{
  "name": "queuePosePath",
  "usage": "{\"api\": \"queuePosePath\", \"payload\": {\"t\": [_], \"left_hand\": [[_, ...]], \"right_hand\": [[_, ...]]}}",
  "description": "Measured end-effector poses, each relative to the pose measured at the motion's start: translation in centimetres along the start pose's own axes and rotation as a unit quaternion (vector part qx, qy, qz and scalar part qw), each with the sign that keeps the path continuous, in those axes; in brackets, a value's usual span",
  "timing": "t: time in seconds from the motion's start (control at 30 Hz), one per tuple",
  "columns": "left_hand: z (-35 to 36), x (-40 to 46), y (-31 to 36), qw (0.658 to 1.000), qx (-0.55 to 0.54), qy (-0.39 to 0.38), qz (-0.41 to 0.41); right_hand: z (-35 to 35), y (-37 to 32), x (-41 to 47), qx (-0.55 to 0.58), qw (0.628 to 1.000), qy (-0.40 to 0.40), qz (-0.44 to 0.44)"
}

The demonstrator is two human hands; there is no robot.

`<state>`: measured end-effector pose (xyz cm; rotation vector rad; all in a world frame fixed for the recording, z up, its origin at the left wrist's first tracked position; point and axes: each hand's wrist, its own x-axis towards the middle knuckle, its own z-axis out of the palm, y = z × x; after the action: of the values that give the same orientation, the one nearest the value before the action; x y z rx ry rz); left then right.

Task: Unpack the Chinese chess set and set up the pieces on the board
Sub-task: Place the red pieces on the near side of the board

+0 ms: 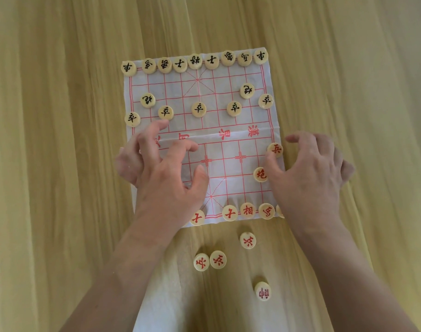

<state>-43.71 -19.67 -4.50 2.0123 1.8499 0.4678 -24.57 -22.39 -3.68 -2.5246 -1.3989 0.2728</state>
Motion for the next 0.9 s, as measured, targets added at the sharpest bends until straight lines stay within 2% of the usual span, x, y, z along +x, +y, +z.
{"api": "queuePosePath", "payload": {"t": [0.5,0.77,0.9], "left_hand": [[0.5,-4.9,1.1,0.999,0.015,0.009,0.041],[-0.1,-10.1,0.1,0.999,0.018,0.005,0.038],[-0.7,-12.3,-1.1,0.999,0.027,-0.021,0.040]], "right_hand": [[-0.5,2.1,-6.5,0.073,0.997,0.013,-0.027],[-0.2,2.9,-10.6,0.094,0.992,-0.025,-0.080],[-0.3,3.1,-12.1,0.059,0.989,-0.086,-0.105]]}}
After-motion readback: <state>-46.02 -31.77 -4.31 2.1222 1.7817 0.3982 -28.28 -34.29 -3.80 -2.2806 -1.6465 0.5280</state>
